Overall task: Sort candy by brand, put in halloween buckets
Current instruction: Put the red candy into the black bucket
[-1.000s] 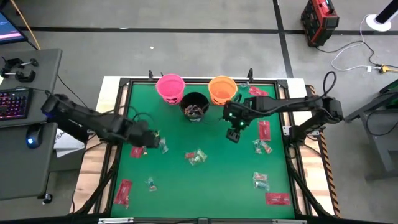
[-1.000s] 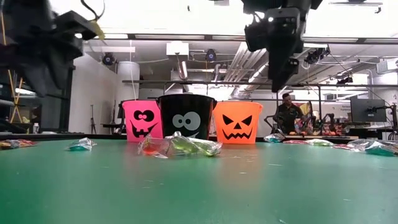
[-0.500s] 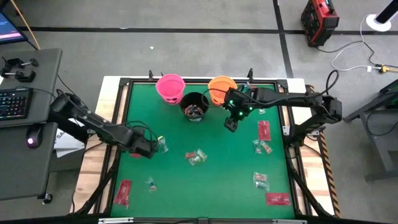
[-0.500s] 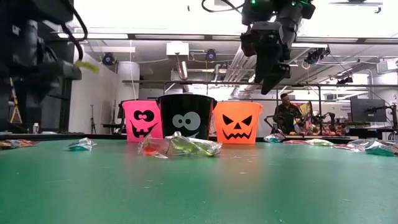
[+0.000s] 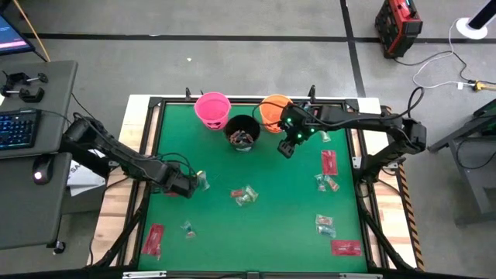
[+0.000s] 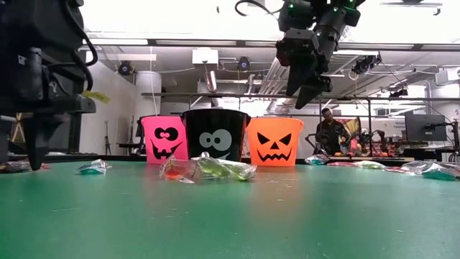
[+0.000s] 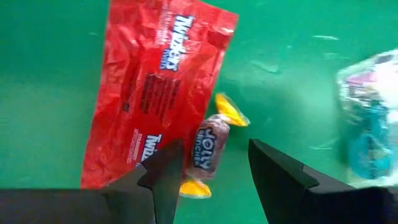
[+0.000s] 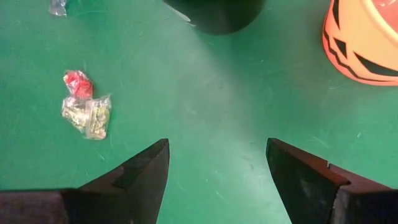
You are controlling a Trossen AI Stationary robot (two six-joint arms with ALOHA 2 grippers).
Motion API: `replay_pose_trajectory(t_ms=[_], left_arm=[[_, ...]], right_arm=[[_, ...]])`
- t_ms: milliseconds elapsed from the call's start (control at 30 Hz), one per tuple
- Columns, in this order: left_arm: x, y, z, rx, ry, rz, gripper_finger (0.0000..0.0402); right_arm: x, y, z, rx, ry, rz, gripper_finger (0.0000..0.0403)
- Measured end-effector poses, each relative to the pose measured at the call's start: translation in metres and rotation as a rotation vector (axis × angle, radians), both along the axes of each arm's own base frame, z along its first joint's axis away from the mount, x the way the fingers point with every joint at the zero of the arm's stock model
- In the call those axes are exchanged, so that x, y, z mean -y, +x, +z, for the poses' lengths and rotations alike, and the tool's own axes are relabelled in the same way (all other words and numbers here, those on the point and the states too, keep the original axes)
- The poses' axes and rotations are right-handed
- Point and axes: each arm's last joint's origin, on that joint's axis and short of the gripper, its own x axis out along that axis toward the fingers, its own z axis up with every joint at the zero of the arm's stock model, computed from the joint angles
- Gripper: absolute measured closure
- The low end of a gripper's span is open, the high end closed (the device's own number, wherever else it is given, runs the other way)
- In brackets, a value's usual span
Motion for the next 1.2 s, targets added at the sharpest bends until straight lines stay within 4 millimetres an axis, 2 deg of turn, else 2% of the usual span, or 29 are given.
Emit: replay_pose_trajectory(t_ms=[167, 467, 633, 833, 933, 1067, 1200], left_arm=[[-0.0002, 0.0007, -0.0002, 0.012, 0.014, -0.007, 0.0251], [0.0006, 0.0038, 0.0015, 0.018, 0.039, -0.170, 0.0336], [0.0024, 0.0042, 0.0016, 0.002, -0.007, -0.263, 0.0335], [0.0035, 0.0054, 0.0017, 0.011, -0.028, -0.278, 0.0305], [0.0037, 0.0060, 0.0018, 0.017, -0.027, -0.284, 0.0303], [0.0034, 0.0061, 0.0018, 0.018, -0.013, -0.302, 0.0325], [0.0030, 0.0060, 0.0042, 0.033, -0.002, -0.325, 0.0380]], right_arm=[[0.0005, 0.0007, 0.0004, 0.009, -0.012, 0.014, 0.0144], [0.0016, 0.0039, 0.0022, 0.047, -0.024, 0.014, 0.0144], [0.0016, 0.0039, 0.0022, 0.048, -0.025, 0.014, 0.0144], [0.0017, 0.0039, 0.0022, 0.046, -0.028, 0.012, 0.0144], [0.0018, 0.0042, 0.0024, 0.050, -0.029, 0.012, 0.0144], [0.0021, 0.0052, 0.0030, 0.061, -0.033, 0.012, 0.0144], [0.0022, 0.0057, 0.0033, 0.067, -0.034, 0.012, 0.0144]])
